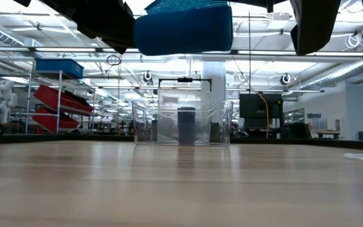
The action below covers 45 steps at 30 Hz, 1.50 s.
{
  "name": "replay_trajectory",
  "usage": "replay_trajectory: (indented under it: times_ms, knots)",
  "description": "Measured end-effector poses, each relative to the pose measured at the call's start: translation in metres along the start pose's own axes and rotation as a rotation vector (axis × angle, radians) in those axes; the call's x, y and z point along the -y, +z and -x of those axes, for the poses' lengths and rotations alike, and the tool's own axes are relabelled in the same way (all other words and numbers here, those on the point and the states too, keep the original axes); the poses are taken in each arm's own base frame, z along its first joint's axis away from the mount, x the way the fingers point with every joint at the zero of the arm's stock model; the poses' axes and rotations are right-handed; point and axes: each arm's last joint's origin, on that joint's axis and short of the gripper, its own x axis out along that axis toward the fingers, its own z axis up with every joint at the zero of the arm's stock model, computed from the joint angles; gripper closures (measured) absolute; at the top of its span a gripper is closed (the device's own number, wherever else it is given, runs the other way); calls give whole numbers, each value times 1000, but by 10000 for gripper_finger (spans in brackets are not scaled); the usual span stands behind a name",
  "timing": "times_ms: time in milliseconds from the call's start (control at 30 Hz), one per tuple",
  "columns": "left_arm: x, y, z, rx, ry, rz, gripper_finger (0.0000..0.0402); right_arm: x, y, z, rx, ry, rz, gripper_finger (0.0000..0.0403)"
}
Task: Roll bandage
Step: Roll the blue bandage
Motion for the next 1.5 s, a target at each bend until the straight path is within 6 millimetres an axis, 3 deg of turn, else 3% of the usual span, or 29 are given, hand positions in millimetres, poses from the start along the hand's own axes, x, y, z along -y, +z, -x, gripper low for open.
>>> replay_trajectory:
  times_ms: [333, 733, 967, 1100, 1300, 1500]
  knots:
    - [0, 3, 0, 34, 7, -3, 395, 2, -5, -7, -29, -7, -46, 400]
    - [-1, 5, 0, 54, 56, -45, 395, 0, -5, -2, -87, -44, -87, 354]
    - [1, 5, 1, 54, 115, -109, 395, -3, 6, 17, -47, -51, -132, 369]
    - [2, 5, 2, 52, 119, -130, 395, 15, 12, 22, -3, -75, -311, 385]
    - [2, 4, 2, 49, 119, -129, 395, 30, 4, 4, 55, -6, -506, 380]
    - [2, 4, 1, 41, 119, -132, 395, 32, -9, -17, 47, 55, -563, 313]
